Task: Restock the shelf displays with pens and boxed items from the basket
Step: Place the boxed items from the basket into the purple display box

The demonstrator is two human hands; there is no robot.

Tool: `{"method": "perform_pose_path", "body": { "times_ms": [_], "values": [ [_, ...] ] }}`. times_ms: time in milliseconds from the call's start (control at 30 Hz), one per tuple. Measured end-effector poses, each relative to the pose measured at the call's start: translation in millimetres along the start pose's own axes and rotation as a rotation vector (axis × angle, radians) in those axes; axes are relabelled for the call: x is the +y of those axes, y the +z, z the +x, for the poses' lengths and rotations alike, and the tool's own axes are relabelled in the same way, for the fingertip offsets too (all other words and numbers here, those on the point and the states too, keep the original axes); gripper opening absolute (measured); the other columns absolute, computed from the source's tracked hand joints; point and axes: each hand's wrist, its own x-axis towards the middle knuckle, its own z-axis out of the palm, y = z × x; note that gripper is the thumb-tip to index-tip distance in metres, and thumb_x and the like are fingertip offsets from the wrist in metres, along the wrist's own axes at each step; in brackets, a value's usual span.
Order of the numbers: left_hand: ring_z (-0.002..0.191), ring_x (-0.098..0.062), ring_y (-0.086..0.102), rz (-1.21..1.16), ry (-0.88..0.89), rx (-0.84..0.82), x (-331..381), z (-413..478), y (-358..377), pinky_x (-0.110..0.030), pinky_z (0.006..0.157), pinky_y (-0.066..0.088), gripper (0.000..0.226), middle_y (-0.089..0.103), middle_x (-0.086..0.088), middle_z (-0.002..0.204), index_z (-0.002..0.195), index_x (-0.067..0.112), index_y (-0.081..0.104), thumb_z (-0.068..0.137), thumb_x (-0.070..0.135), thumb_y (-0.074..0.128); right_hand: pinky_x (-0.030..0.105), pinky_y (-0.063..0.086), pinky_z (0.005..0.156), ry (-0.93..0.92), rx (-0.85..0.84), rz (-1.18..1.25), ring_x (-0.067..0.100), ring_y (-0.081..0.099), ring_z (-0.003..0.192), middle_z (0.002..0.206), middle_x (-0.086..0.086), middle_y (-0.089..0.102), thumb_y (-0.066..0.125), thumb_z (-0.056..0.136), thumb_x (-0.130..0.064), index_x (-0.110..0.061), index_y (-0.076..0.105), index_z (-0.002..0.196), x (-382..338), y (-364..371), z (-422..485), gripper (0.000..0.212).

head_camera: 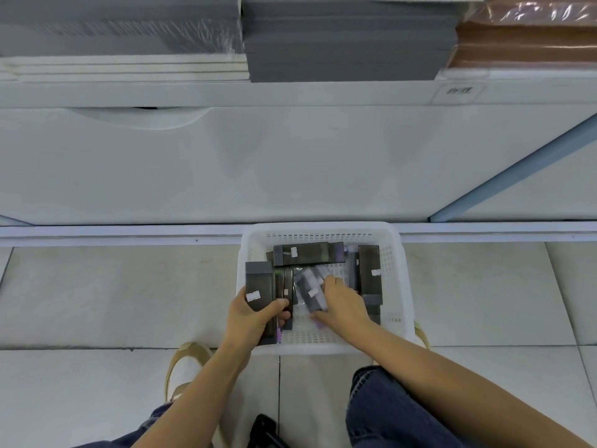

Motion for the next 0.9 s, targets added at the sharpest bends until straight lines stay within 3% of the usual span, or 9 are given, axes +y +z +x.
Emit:
{"method": "perform_pose_path", "body": {
  "times_ms": [67,167,267,367,533,600,733,833,900],
  "values": [
    [0.072,-0.029,0.073,0.007,0.011,0.005,-1,0,0,-0.028,0.06,0.058,0.032,0.075,-0.014,0.082,0.106,0.003,0.061,0.079,0.007,0.077,0.025,0.039,0.063,0.005,-0.013,0.094,0.02,0.058,0.087,0.105,0.002,0.055,0.08,0.075,-0.028,-0.014,0.045,0.108,4,-2,4,0.05],
    [0.066,-0.026,0.072,-0.012,0.007,0.042,-1,3,-1,-0.026,0.057,0.057,0.03,0.074,-0.013,0.079,0.105,0.005,0.06,0.08,0.004,0.076,0.016,0.036,0.056,-0.033,-0.088,0.279,0.006,0.053,0.069,0.083,-0.008,0.056,0.074,0.082,-0.023,-0.021,0.047,0.094,13,-11,4,0.031],
    [0.067,-0.026,0.072,0.012,0.034,0.076,4,4,-2,-0.026,0.056,0.057,0.033,0.074,-0.012,0.079,0.107,0.008,0.058,0.08,0.007,0.076,0.013,0.047,0.062,-0.086,-0.114,0.478,0.005,0.064,0.07,0.084,-0.007,0.066,0.069,0.086,-0.023,-0.02,0.059,0.1,16,-35,-1,0.017],
    [0.07,-0.026,0.073,-0.011,0.074,0.096,18,2,-1,-0.028,0.056,0.058,0.033,0.075,-0.011,0.08,0.109,0.009,0.058,0.081,0.01,0.076,0.011,0.046,0.072,-0.197,-0.083,0.504,-0.003,0.061,0.086,0.101,-0.011,0.065,0.061,0.093,-0.023,-0.021,0.064,0.111,11,-75,-9,0.019],
    [0.064,-0.027,0.068,-0.074,0.083,-0.013,63,-14,2,-0.04,0.058,0.059,0.034,0.074,-0.016,0.085,0.108,0.007,0.061,0.08,0.018,0.078,0.022,0.048,0.091,-0.322,-0.09,0.498,0.001,0.061,0.101,0.116,-0.009,0.065,0.06,0.094,-0.03,-0.021,0.065,0.121,-15,-155,-28,0.028],
    [0.057,-0.024,0.066,-0.086,0.127,-0.032,83,-24,5,-0.037,0.055,0.058,0.031,0.073,-0.017,0.077,0.103,0.002,0.062,0.079,0.015,0.078,0.017,0.047,0.087,-0.378,-0.069,0.521,-0.004,0.061,0.098,0.116,-0.009,0.066,0.062,0.093,-0.029,-0.02,0.066,0.12,-29,-186,-40,0.029],
    [0.053,-0.021,0.066,-0.165,0.155,0.009,123,-47,4,-0.03,0.051,0.054,0.026,0.072,-0.013,0.071,0.099,0.003,0.062,0.079,0.011,0.077,0.024,0.053,0.069,-0.519,-0.068,0.689,0.007,0.063,0.086,0.127,-0.003,0.058,0.068,0.089,-0.018,-0.021,0.059,0.129,-58,-240,-76,0.041],
    [0.049,-0.022,0.063,-0.237,0.149,-0.053,155,-67,-5,-0.028,0.049,0.054,0.019,0.07,-0.014,0.071,0.095,0.001,0.062,0.082,0.01,0.075,0.033,0.053,0.094,-0.666,-0.113,0.713,0.016,0.06,0.115,0.136,-0.006,0.053,0.071,0.085,-0.006,-0.02,0.057,0.131,-75,-273,-104,0.049],
    [0.049,-0.021,0.062,-0.206,0.176,-0.124,176,-84,-12,-0.028,0.05,0.055,0.017,0.072,-0.017,0.078,0.095,-0.002,0.065,0.085,0.01,0.071,0.035,0.051,0.098,-0.725,-0.108,0.689,0.02,0.059,0.116,0.132,-0.005,0.057,0.071,0.084,-0.001,-0.018,0.059,0.128,-87,-290,-121,0.049]
  ]
}}
